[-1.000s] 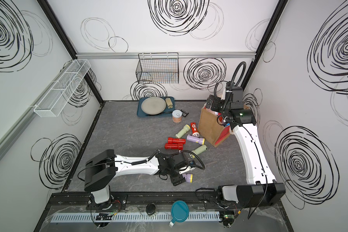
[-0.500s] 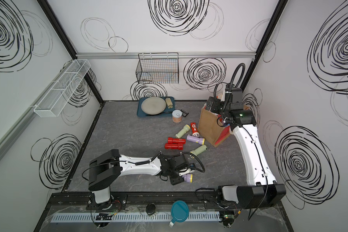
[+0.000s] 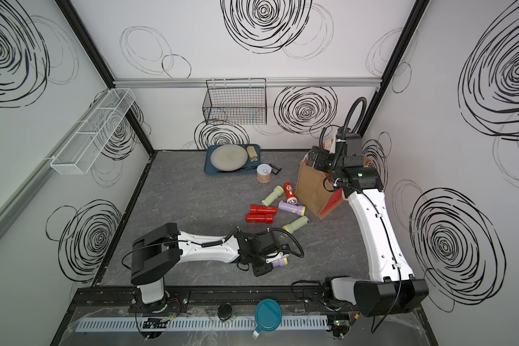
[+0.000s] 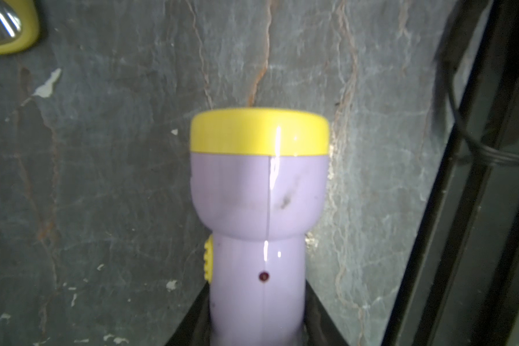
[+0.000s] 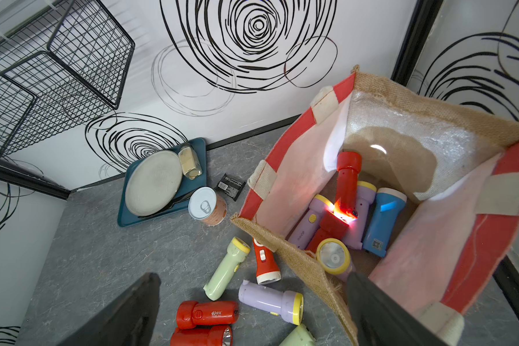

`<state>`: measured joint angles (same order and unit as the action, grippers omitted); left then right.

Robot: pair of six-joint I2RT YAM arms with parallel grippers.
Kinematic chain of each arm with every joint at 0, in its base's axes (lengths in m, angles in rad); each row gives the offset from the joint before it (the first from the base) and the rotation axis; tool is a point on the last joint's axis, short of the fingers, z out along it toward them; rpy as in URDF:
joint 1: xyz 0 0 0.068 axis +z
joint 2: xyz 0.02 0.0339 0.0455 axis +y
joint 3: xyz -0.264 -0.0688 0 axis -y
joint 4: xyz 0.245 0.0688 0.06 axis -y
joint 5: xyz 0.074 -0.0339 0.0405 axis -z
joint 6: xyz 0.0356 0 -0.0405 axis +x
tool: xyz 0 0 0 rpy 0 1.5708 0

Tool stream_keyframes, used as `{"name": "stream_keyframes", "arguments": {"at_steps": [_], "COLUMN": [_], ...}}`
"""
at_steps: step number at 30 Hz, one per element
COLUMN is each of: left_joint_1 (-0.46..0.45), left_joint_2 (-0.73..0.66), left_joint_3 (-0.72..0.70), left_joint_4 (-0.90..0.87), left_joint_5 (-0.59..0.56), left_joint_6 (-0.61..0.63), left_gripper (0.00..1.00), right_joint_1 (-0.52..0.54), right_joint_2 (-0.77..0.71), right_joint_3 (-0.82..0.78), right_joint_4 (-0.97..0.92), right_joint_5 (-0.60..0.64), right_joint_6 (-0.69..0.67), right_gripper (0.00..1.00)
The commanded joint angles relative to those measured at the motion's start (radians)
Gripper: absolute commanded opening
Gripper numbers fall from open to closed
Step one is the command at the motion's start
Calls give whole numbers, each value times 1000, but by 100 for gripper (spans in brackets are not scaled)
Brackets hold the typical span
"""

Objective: Put the flashlights into the tote bags
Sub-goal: Pick up the flashlight from the center of the board.

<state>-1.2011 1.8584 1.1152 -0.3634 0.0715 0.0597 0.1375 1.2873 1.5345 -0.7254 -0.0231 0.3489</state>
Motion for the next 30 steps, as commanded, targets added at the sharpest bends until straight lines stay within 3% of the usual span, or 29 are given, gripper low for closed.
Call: {"name": "stream_keyframes", "arguments": {"at_steps": [1, 7, 17, 25, 30], "left_joint_1": [18, 75, 294, 399, 454], "left_joint_2": [-72, -215, -423, -462, -504], "left_joint_3": [-32, -87, -93, -32, -55], "left_joint_4": [5, 39, 183, 294, 407], "left_joint_5": [24, 51, 127, 118, 118], "left_joint_6": [-28, -128, -344, -476, -594], "left_gripper": [18, 3, 0, 0, 0], "right_joint_1": [28, 72, 134, 180, 185], "right_joint_2": [-33, -59, -91, -58, -55], "right_joint_3": [-15, -43, -157, -216, -271], "right_joint_4": [-21, -11, 192, 338, 424], "right_joint_5": [-11, -36, -249, -378, -529], "right_joint_6": [33, 62, 124, 140, 116], "right_gripper": [100, 100, 100, 100, 100]}}
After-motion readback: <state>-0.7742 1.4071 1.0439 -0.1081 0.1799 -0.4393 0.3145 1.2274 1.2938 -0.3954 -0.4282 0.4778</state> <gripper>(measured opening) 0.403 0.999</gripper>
